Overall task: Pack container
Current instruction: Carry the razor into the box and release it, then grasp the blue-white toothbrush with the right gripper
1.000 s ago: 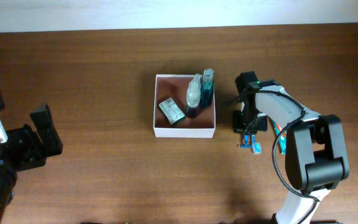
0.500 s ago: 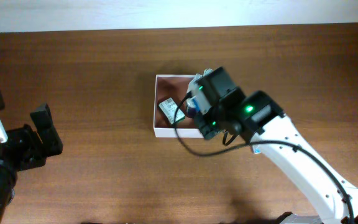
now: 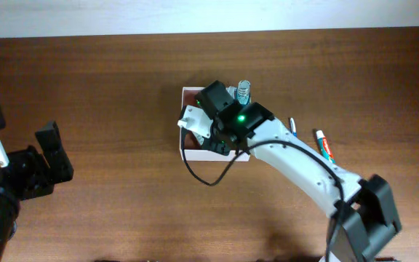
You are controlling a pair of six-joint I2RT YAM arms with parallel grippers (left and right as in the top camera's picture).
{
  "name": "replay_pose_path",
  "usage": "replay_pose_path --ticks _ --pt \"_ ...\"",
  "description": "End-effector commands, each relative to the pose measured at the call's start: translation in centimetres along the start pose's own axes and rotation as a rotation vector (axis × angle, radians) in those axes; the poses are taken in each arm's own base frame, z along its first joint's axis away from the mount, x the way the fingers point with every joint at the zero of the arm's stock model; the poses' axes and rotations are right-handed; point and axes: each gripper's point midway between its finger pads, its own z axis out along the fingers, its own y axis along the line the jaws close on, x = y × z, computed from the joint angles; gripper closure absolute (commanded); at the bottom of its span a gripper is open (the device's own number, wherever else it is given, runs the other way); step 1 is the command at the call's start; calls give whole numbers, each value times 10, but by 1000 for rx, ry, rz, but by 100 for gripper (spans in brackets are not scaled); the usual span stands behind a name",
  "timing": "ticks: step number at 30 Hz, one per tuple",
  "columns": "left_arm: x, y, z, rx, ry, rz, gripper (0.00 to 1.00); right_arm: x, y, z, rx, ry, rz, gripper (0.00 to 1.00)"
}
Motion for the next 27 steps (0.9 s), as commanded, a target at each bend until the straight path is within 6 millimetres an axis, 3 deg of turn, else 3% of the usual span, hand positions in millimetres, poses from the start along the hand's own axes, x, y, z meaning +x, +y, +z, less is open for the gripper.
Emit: replay_pose_path --ticks 1,5,8,10,14,17,20,24,27 --pt "0 4 0 -19 -1 10 1 0 -13 -10 53 0 -11 61" --pt "0 4 0 -19 -1 10 1 -7 -25 -47 99 -32 147 58" --pt "0 4 0 -19 -2 10 1 3 -36 -79 132 -34 310 57" --pt "0 4 0 -19 -1 10 1 18 -45 -96 144 -31 479 55" --pt "0 4 0 -19 -1 10 1 84 -60 -110 161 86 884 51" --pt "0 4 0 -19 -2 10 1 139 -67 -103 146 193 1154 46" --pt "0 4 0 -19 -1 10 1 185 -69 -81 77 261 1309 46" --pt "0 4 0 -19 -1 10 1 219 -69 -51 72 322 1378 46" --pt "0 4 0 -19 -2 10 1 234 -56 -24 35 396 1386 47"
